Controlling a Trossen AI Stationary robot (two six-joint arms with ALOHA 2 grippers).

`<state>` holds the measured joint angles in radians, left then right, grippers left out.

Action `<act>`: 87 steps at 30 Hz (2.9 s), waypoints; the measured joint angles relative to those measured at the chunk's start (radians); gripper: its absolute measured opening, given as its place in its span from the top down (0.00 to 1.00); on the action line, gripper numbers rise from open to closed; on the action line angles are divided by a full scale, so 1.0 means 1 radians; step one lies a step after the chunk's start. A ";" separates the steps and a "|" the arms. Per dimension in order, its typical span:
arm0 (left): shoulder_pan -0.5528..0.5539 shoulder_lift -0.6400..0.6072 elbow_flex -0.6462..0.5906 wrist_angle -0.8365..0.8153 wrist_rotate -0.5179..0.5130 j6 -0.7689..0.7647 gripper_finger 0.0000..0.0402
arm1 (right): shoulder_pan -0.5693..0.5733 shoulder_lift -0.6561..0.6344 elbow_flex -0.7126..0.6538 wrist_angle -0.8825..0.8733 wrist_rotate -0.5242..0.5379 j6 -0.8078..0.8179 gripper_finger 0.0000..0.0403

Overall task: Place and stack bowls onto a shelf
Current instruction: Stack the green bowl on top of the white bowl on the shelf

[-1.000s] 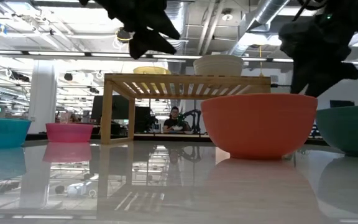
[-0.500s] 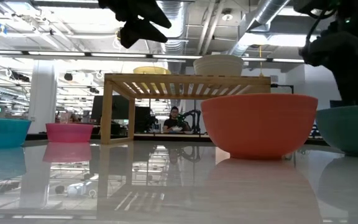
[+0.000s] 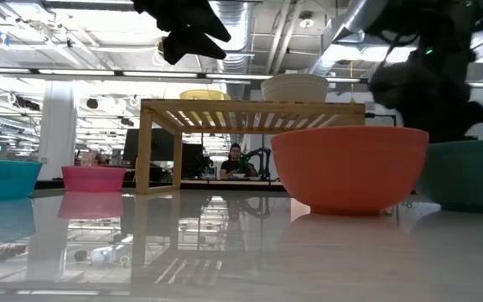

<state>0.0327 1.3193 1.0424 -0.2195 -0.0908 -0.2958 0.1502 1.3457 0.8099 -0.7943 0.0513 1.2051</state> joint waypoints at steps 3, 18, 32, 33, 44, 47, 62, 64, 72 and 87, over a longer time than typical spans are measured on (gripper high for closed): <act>0.010 -0.003 0.000 -0.001 0.011 0.000 0.57 | -0.011 0.001 0.026 0.002 0.004 -0.056 0.46; 0.048 -0.033 0.000 -0.018 0.009 0.022 0.57 | -0.140 -0.075 0.103 -0.383 0.135 -0.207 0.46; 0.047 -0.033 0.000 -0.061 -0.002 -0.023 0.57 | -0.160 -0.065 -0.116 -0.215 0.101 -0.160 0.49; 0.047 -0.033 0.000 -0.061 -0.002 -0.023 0.57 | -0.159 -0.063 -0.123 -0.202 0.088 -0.160 0.51; 0.046 -0.055 0.000 -0.065 -0.003 -0.055 0.57 | -0.113 -0.106 -0.045 -0.212 0.077 -0.194 0.94; 0.046 -0.093 0.000 -0.089 -0.006 -0.056 0.57 | -0.112 -0.151 0.060 -0.264 0.112 -0.193 0.94; 0.046 -0.211 0.000 -0.159 -0.151 -0.056 0.57 | -0.359 -0.145 0.590 -0.157 0.331 -0.631 0.94; 0.046 -0.210 0.000 -0.158 -0.151 -0.059 0.57 | -0.426 -0.107 0.650 -0.082 0.336 -0.703 0.94; 0.046 -0.207 0.000 -0.171 -0.152 -0.117 0.57 | -0.682 0.111 0.875 -0.091 0.301 -0.890 0.94; 0.046 -0.207 0.000 -0.333 -0.150 -0.254 0.57 | -0.776 0.354 1.177 -0.418 0.100 -0.858 0.87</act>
<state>0.0784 1.1122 1.0428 -0.5525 -0.2405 -0.5500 -0.6259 1.6995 1.9867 -1.2127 0.1511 0.3473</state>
